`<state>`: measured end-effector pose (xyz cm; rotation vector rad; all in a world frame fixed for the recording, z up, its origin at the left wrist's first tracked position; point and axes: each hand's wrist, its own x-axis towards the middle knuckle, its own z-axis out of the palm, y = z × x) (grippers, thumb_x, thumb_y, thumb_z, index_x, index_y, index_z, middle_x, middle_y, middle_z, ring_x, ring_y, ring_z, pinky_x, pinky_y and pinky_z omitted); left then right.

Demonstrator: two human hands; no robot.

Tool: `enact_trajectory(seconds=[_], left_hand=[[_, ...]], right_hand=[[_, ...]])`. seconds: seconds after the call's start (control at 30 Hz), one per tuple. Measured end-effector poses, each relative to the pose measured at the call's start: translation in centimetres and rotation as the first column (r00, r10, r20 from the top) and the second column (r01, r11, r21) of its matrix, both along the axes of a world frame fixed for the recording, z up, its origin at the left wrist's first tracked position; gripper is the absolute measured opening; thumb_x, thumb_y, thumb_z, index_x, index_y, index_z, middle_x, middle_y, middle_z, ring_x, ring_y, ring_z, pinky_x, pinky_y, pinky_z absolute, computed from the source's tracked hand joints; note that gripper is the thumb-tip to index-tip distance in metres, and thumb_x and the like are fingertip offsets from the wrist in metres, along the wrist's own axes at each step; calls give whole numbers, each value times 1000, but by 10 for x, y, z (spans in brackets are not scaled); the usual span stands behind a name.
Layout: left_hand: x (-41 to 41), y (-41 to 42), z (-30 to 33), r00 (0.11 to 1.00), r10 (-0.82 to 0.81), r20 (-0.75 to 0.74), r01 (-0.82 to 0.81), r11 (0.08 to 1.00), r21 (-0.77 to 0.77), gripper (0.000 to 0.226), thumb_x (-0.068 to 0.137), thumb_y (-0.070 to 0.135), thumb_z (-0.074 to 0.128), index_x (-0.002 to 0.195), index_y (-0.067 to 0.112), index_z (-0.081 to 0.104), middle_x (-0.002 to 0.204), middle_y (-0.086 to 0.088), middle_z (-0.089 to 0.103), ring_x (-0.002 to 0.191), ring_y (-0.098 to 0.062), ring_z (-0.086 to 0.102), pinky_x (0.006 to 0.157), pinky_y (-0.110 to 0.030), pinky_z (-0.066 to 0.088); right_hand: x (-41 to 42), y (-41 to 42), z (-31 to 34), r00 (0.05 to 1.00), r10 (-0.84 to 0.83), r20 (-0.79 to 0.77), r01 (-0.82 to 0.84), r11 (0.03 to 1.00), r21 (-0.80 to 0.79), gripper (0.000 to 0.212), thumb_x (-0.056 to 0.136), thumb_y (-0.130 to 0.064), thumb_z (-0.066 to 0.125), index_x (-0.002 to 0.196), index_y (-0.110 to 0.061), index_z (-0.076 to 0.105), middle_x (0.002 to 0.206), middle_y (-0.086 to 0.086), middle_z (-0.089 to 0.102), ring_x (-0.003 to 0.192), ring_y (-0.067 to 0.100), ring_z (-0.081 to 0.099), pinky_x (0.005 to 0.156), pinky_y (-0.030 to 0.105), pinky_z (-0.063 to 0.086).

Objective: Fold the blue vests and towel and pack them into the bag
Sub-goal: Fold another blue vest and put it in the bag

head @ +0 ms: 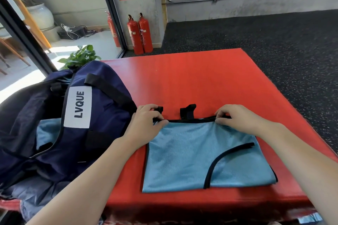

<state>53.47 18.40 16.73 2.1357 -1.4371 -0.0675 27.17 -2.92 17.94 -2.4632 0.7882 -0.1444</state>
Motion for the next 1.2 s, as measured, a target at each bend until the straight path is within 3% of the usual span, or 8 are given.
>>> enact_trajectory(seconds=[0.17,0.3,0.5,0.6,0.77,0.87,0.97,1.2], left_hand=[[-9,-3,3,992,122,24,-122,992,-23,3,84,37,76,82,35,76,129,8,57,122,-17,40,101,-47,41],[-15,-4,10,987,158,26,-156,987,-40,20,81,33,80,99,32,71,103,12,44,100,-10,42,86,-33,45],[-30,-21,17,971,236,28,-237,971,40,17,89,27,71,89,21,56,86,7,55,80,-21,55,70,-40,48],[-36,-38,12,982,186,21,-187,981,47,8,94,24,65,93,17,61,91,1,57,85,-25,57,74,-41,49],[-61,-74,-4,999,52,4,-53,996,71,31,98,36,56,124,18,59,116,0,64,107,-25,59,93,-41,45],[-81,-92,-17,998,-53,35,46,984,173,47,102,43,46,144,22,46,148,5,47,143,-19,34,116,-46,24],[-104,-106,-20,985,-166,52,148,956,254,49,106,40,36,153,28,33,162,8,26,153,-21,9,121,-53,7],[-125,-99,-18,970,-234,-64,241,957,159,47,107,30,37,153,29,35,163,4,28,151,-22,19,119,-53,20]], right_hand=[[-2,0,-2,995,-89,36,89,996,5,9,89,-36,74,87,-36,65,87,-13,69,81,9,64,78,38,56],[-4,-1,0,996,-76,38,76,997,14,9,87,-35,76,86,-39,68,88,-16,69,84,3,64,80,36,56],[-11,2,8,994,-94,-54,90,993,-74,8,79,-44,80,76,-39,74,78,-19,69,79,0,63,76,38,57],[-20,4,12,989,-98,-113,91,994,-66,11,73,-51,81,71,-43,74,73,-19,69,75,0,64,72,36,57],[-36,19,18,982,-37,-183,35,999,-12,23,72,-50,84,67,-30,73,65,-15,69,66,2,63,65,31,55],[-43,34,17,978,36,-204,-33,999,17,27,72,-54,82,68,-29,72,64,-13,69,66,6,64,66,34,54],[-51,53,14,977,96,-193,-91,995,31,30,72,-59,78,71,-30,72,66,-12,69,64,7,64,65,35,54],[-72,73,8,987,99,-130,-96,995,23,33,71,-62,75,82,-31,69,73,-12,68,71,4,63,70,37,55]])
